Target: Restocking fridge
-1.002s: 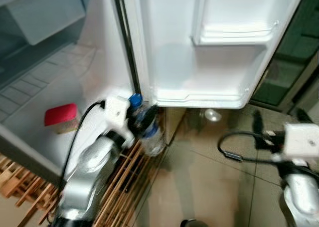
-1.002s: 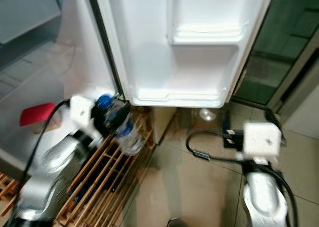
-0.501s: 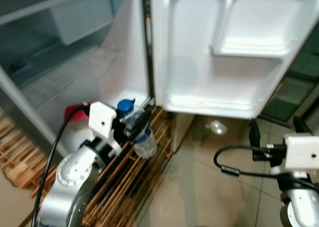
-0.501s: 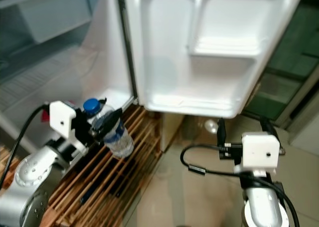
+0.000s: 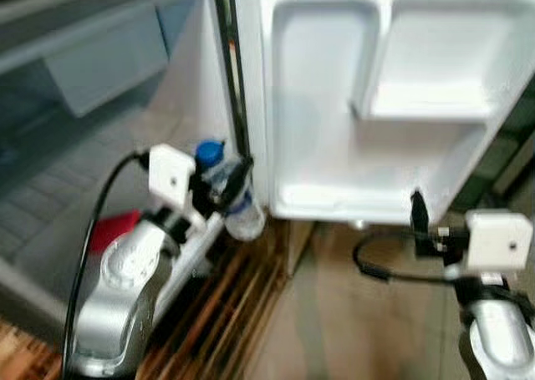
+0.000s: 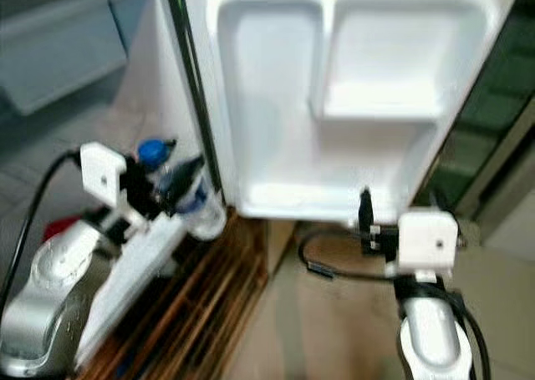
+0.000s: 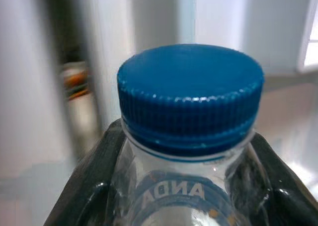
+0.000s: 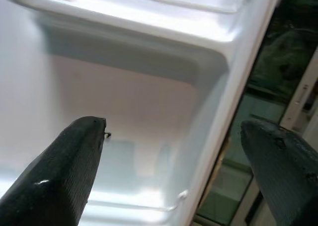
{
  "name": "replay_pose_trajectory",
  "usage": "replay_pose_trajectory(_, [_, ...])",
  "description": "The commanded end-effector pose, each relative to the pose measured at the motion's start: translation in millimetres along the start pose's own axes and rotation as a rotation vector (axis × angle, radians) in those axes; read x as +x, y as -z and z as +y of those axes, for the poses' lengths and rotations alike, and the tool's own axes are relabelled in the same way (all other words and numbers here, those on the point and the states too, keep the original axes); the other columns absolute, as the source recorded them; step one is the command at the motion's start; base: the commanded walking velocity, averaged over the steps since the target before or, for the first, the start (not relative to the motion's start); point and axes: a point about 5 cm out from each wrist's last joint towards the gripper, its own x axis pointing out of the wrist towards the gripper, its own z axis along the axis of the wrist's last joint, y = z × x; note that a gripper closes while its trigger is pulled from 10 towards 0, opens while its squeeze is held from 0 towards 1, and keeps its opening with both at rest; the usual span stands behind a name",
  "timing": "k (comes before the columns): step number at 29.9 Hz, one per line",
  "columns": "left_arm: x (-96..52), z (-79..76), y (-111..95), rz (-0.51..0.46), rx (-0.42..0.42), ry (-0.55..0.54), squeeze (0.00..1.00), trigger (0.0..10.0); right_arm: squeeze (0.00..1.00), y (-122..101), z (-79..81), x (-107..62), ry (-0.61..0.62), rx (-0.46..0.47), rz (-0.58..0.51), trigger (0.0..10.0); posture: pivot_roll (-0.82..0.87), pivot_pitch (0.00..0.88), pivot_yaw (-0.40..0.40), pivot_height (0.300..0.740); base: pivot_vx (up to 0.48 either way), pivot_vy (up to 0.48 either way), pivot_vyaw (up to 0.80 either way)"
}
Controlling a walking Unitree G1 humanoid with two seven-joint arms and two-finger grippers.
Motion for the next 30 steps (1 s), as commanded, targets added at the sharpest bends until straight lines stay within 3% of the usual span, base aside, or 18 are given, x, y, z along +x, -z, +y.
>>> replay_pose_trajectory(1, [5.9,-6.4,-8,-0.036,-0.011,0.044,0.00,10.0,0.00,1,-2.0,2.5,-0.001,-0.010,0.006,10.0,-0.18,0.000,0.070,0.740,0.000,0.000,0.00])
replay_pose_trajectory(11, [9.3,-12.8,-9,-0.010,-0.034,0.167,0.00,10.0,0.00,3,3.1,0.9,-0.022,-0.007,0.011,10.0,-0.19,0.000,0.081,0.740,0.000,0.000,0.00])
replay_pose_trajectory(21, [8.0,-15.9,-10,-0.020,-0.070,0.190,0.00,10.0,0.00,5,4.7,0.8,-0.024,-0.002,0.017,10.0,-0.19,0.000,0.083,0.740,0.000,-0.447,0.00])
replay_pose_trajectory(30, [14.0,-14.5,-9,-0.018,-0.070,0.157,0.00,10.0,0.00,6,7.6,1.1,-0.029,0.001,0.016,10.0,-0.20,0.000,0.092,0.740,0.361,-0.252,0.00])
